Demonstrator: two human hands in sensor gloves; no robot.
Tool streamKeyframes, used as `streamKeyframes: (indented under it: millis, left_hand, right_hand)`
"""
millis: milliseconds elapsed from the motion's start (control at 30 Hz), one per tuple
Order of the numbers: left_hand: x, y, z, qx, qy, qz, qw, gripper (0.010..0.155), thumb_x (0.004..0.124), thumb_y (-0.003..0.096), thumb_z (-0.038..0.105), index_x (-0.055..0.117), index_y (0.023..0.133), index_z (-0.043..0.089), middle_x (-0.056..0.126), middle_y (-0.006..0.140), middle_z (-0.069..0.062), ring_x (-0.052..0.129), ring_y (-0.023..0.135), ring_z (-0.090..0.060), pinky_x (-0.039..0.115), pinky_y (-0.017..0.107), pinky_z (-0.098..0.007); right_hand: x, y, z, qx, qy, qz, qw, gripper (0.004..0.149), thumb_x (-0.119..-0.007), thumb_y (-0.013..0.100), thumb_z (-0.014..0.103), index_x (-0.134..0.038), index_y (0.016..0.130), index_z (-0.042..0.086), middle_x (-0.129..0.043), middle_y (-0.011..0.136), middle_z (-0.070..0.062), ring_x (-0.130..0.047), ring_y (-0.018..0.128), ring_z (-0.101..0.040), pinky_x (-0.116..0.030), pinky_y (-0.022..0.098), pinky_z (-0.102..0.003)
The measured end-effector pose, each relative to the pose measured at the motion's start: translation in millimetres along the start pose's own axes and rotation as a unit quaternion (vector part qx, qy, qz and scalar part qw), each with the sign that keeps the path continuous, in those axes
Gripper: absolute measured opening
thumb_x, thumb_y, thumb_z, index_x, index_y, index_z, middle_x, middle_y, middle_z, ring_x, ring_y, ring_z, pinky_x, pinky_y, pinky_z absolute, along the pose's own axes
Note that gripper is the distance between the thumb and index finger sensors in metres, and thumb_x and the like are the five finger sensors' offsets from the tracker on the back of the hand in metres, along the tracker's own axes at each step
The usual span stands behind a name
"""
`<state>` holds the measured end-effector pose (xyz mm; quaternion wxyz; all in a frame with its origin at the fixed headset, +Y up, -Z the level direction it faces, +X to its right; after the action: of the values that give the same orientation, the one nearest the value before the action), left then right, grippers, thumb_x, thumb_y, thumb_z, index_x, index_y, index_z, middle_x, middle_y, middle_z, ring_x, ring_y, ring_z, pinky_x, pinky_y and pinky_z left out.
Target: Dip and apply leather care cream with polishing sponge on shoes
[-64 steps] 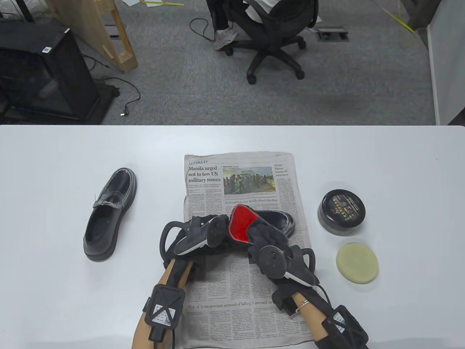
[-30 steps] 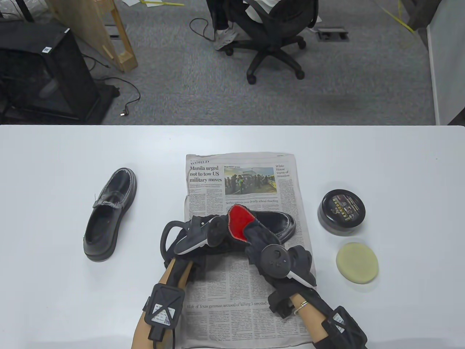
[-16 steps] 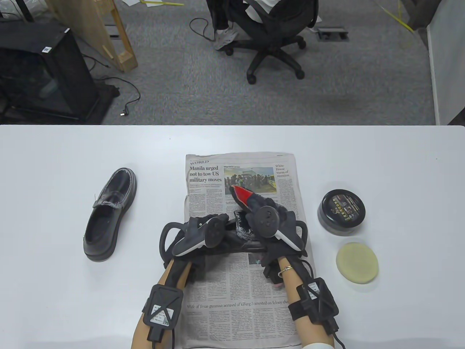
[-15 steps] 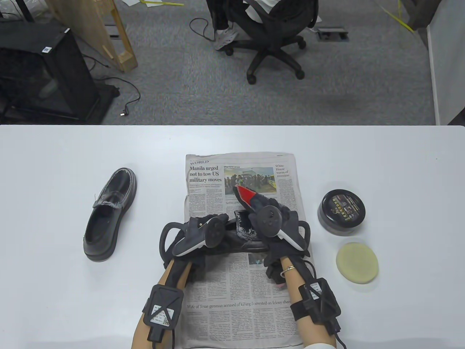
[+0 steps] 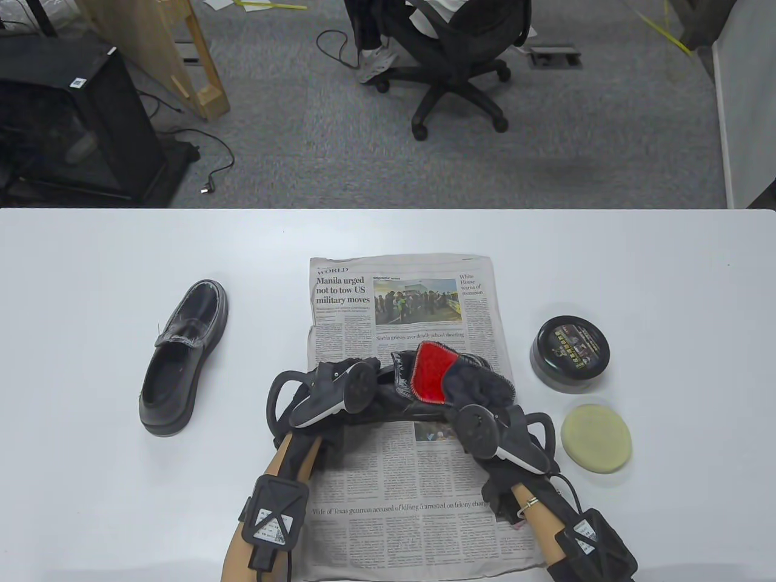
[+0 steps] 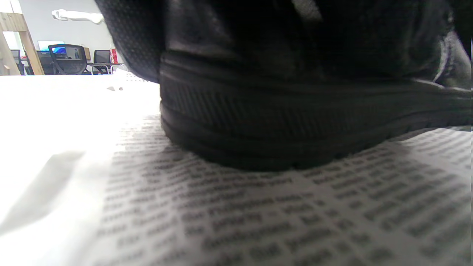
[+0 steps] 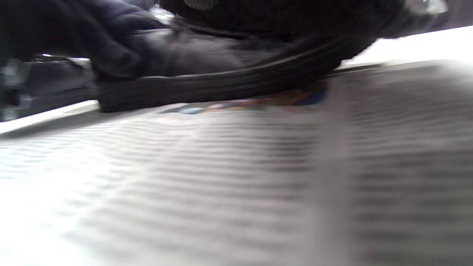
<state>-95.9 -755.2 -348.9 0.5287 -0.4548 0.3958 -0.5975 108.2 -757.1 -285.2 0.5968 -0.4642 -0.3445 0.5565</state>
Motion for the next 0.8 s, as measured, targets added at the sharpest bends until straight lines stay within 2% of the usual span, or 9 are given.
streamKeyframes:
  millis: [133, 233, 333, 467, 600, 800]
  left_hand:
    - [-0.2, 0.0, 1.1, 0.007, 0.007, -0.001, 1.000, 0.083, 0.081, 0.0310, 0.063, 0.060, 0.107, 0.038, 0.079, 0.111, 0.009, 0.083, 0.098, -0.021, 0.076, 0.072, -0.046]
    - [-0.1, 0.2, 1.4, 0.012, 0.006, -0.001, 1.000, 0.083, 0.082, 0.0313, 0.062, 0.060, 0.108, 0.039, 0.078, 0.111, 0.009, 0.083, 0.099, -0.020, 0.076, 0.073, -0.046]
    - [0.7, 0.1, -0.2, 0.012, -0.006, -0.001, 1.000, 0.083, 0.082, 0.0313, 0.062, 0.059, 0.108, 0.039, 0.078, 0.112, 0.009, 0.083, 0.100, -0.020, 0.075, 0.073, -0.046]
    - [0.7, -0.6, -1.1, 0.009, -0.006, 0.002, 1.000, 0.085, 0.082, 0.0311, 0.063, 0.059, 0.109, 0.038, 0.078, 0.112, 0.009, 0.083, 0.098, -0.020, 0.076, 0.072, -0.045]
    - [0.0, -1.1, -1.7, 0.002, -0.001, 0.005, 1.000, 0.085, 0.082, 0.0307, 0.065, 0.059, 0.109, 0.038, 0.080, 0.110, 0.008, 0.085, 0.096, -0.020, 0.077, 0.070, -0.044]
    - [-1.1, -1.2, -1.0, -0.006, 0.012, 0.004, 1.000, 0.085, 0.080, 0.0306, 0.066, 0.062, 0.108, 0.036, 0.083, 0.108, 0.006, 0.087, 0.094, -0.021, 0.078, 0.068, -0.043]
  right_hand:
    - [6.7, 13.7, 36.8, 0.047, 0.070, -0.015, 0.996, 0.054, -0.043, 0.066, 0.040, -0.034, 0.114, 0.018, -0.034, 0.118, -0.016, -0.036, 0.108, -0.047, -0.046, 0.073, -0.062]
    - [9.6, 35.3, 48.9, 0.047, 0.063, -0.021, 0.997, 0.054, -0.042, 0.065, 0.041, -0.035, 0.115, 0.020, -0.033, 0.119, -0.014, -0.033, 0.109, -0.045, -0.042, 0.072, -0.064]
    - [11.0, 58.5, 45.3, 0.019, 0.065, -0.003, 0.998, 0.054, -0.041, 0.065, 0.041, -0.037, 0.115, 0.021, -0.034, 0.120, -0.012, -0.032, 0.110, -0.043, -0.038, 0.072, -0.064]
    - [11.3, 79.1, 12.3, -0.072, 0.065, 0.002, 0.995, 0.055, -0.040, 0.066, 0.041, -0.037, 0.115, 0.019, -0.039, 0.120, -0.014, -0.036, 0.110, -0.045, -0.038, 0.071, -0.064]
    - [8.3, 71.8, -21.5, -0.123, 0.015, 0.003, 0.992, 0.055, -0.041, 0.065, 0.041, -0.038, 0.115, 0.017, -0.038, 0.120, -0.015, -0.034, 0.109, -0.044, -0.034, 0.071, -0.063]
    - [5.1, 34.3, -29.9, -0.099, -0.068, -0.006, 0.993, 0.055, -0.042, 0.065, 0.039, -0.033, 0.115, 0.016, -0.031, 0.118, -0.020, -0.034, 0.106, -0.049, -0.043, 0.072, -0.059]
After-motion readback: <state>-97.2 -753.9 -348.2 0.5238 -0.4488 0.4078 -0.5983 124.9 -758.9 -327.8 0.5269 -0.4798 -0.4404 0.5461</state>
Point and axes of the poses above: the tracker on the back of each hand, its own z axis roughly to the thumb side, its own y axis roughly from the wrist to the fingertips, x = y × z, the point moved 4 cm from there along y, roughly from the wrist to the fingertips
